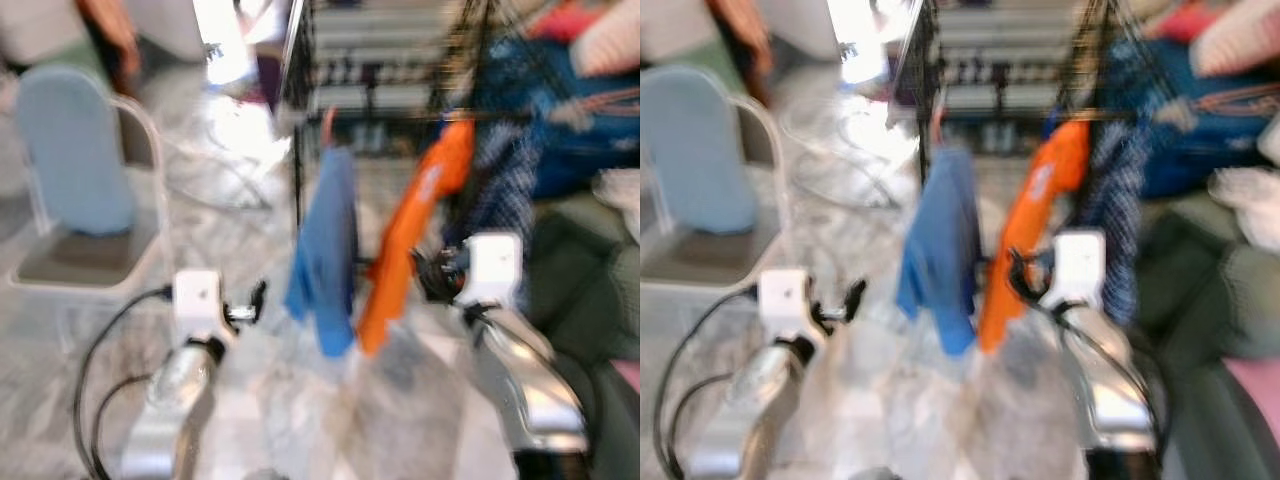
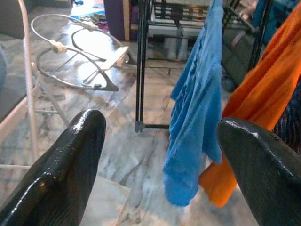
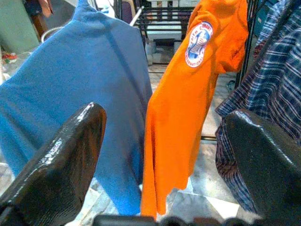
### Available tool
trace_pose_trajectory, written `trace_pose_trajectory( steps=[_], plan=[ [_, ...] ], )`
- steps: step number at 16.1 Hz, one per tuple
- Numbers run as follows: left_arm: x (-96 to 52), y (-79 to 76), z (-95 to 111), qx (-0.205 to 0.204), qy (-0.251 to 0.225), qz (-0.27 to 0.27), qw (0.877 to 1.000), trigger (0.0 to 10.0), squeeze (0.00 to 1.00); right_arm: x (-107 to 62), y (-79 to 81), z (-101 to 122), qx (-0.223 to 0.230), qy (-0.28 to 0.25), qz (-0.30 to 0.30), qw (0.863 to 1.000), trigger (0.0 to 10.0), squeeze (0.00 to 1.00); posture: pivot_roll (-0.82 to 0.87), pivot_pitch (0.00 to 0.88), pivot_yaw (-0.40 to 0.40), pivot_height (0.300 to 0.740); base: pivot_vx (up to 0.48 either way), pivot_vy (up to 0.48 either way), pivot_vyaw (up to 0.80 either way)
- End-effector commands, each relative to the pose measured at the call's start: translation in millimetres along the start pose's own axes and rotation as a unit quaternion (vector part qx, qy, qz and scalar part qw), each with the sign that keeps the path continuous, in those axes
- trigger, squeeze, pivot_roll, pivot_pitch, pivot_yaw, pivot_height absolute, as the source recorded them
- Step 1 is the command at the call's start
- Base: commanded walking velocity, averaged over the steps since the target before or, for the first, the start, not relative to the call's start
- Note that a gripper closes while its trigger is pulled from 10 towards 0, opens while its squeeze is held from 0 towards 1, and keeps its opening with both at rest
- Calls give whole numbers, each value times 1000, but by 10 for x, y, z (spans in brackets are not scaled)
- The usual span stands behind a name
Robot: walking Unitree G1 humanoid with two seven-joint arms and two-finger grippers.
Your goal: Hang hanger
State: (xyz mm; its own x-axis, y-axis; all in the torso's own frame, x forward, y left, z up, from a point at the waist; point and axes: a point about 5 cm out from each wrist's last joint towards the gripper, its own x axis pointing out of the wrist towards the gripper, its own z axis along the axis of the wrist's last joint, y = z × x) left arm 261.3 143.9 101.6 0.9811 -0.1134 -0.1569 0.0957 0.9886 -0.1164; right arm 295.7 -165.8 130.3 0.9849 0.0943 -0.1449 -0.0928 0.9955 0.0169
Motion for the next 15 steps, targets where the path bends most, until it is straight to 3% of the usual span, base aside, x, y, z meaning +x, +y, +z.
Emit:
trace_pose_trajectory(
  steps=[1,5,9,11,15],
  plan=[
    [-7,7,-24,1,5,3,1000,10000,0,7,-8,30,-2,-6,0,1000,10000,0,-93,39,85,740,-330,0,0],
    [48,67,-31,-6,-8,27,1000,10000,0,64,22,63,-4,-8,8,1000,10000,0,-104,0,55,740,-288,0,0],
    [64,84,-45,-7,-19,53,998,10000,0,153,40,75,-23,-7,21,999,10000,0,-90,0,36,740,0,0,0],
    [79,143,-36,-6,-22,67,997,10000,0,214,142,126,-67,-21,28,997,10000,0,-97,0,46,740,0,0,0],
    [106,179,-9,-4,-32,71,997,10000,0,166,173,98,-58,-21,23,998,10000,0,-121,0,68,740,0,0,0]
  ],
)
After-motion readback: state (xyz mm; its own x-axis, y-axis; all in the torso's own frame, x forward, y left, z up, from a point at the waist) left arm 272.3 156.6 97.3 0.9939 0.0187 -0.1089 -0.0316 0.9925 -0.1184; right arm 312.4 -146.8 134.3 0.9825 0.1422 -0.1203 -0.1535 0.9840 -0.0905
